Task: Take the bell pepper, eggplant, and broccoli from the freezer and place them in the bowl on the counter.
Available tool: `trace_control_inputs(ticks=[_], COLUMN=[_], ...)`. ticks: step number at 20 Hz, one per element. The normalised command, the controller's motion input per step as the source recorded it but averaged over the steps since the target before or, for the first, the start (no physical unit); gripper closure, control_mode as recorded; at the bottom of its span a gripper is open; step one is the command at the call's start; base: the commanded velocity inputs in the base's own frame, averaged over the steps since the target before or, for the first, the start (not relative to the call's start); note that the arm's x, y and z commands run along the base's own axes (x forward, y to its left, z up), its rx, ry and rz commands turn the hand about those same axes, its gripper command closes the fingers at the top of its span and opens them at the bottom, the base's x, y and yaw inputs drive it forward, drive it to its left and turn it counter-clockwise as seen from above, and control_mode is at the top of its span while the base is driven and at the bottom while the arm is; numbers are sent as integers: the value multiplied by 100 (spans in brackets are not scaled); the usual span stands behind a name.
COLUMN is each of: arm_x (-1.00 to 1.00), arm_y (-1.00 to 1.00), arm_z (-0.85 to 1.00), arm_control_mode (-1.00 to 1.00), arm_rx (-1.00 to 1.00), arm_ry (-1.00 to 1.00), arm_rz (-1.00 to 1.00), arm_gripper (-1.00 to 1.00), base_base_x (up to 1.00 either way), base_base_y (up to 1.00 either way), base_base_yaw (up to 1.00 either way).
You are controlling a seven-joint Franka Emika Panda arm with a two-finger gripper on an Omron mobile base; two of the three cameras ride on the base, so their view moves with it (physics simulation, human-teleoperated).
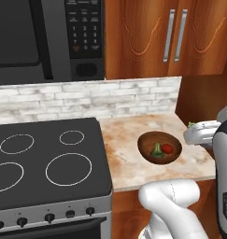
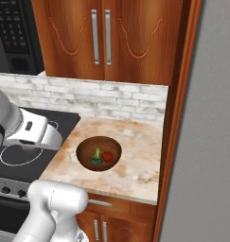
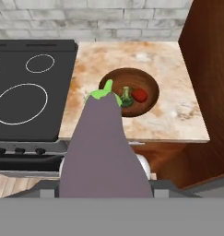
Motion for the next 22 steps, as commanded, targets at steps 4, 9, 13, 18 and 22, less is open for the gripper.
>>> trace_control_inputs(ticks=[4,9,13,18,22], arm_x=[17,80,73,60,52], arm_y=[-2,-17,-29,-7,-1], arm_z=[0,-9,-31,-42,-63], arm_control_mode=[-100,-100,-100,-100,-100], arm_rx=[0,0,0,0,0], arm_ry=[0,0,13,25,12], arm_rz=[0,0,0,0,0], arm_gripper=[100,100,100,100,100], base_base_x=[30,0,0,0,0], base_base_y=[-5,0,0,0,0], base_base_yaw=[0,0,0,0,0])
